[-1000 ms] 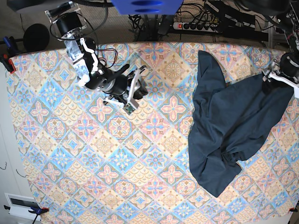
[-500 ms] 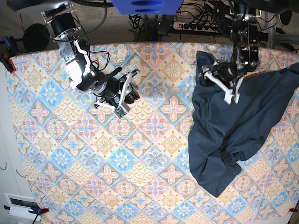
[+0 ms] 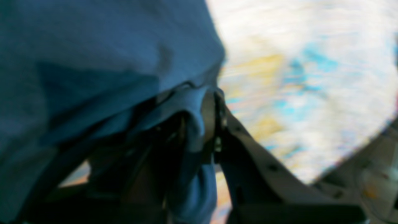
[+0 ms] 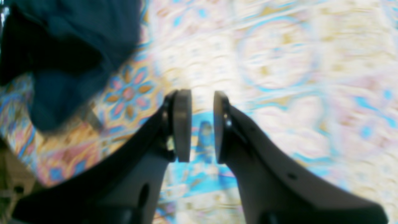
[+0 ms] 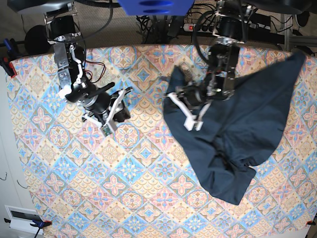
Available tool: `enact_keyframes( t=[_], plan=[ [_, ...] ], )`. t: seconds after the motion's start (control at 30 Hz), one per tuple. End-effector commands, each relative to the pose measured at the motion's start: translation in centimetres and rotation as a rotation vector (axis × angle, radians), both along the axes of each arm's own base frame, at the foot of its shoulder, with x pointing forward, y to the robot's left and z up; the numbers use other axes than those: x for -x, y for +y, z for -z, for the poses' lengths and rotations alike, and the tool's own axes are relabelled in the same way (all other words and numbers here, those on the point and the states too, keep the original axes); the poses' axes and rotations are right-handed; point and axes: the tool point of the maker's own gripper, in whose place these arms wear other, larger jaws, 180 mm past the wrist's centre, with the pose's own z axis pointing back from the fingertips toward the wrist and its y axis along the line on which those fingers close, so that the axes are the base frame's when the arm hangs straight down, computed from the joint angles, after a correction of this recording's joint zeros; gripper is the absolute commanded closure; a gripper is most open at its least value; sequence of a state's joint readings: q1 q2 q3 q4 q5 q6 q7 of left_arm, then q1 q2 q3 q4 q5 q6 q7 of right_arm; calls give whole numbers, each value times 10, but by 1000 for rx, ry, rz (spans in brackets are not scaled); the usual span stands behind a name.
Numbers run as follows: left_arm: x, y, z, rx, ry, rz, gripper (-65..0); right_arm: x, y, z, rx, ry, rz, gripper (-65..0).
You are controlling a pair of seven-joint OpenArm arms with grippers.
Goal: Layout the t-shirt on the table in an organized manner, then fold the t-shirt properly
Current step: 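Grasp the t-shirt again with the left gripper and pull it, then grasp a shirt edge with the right gripper and pull it outward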
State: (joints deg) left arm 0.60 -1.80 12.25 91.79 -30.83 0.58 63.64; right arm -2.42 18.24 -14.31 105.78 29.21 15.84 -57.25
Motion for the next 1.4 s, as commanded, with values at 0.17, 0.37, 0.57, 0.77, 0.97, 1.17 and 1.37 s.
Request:
enact_keyframes(
  t=[0.17, 0.37, 0.57, 0.77, 0.97, 1.17, 1.37],
  plan=[
    [4, -53, -23, 81, -37, 97, 0, -18, -24, -19, 5, -65, 50, -124],
    [26, -5, -18, 0, -20, 144, -80, -17, -29, -17, 22, -61, 49, -135],
    [23, 56, -41, 85, -22, 63, -243, -6, -40, 14, 62, 66, 65, -202],
    [22, 122, -47, 108, 3, -79, -455, 0, -22, 26, -43, 138, 69, -202],
    [25, 155, -43, 82, 10, -167, -503, -7, -2, 12, -220, 167, 56, -201],
    [25, 171, -44, 72, 6, -214, -503, -4, 4, 17, -293, 237, 53, -202],
    [24, 189, -47, 48, -3, -252, -503, 9, 16, 41, -343, 359, 63, -203]
  ],
)
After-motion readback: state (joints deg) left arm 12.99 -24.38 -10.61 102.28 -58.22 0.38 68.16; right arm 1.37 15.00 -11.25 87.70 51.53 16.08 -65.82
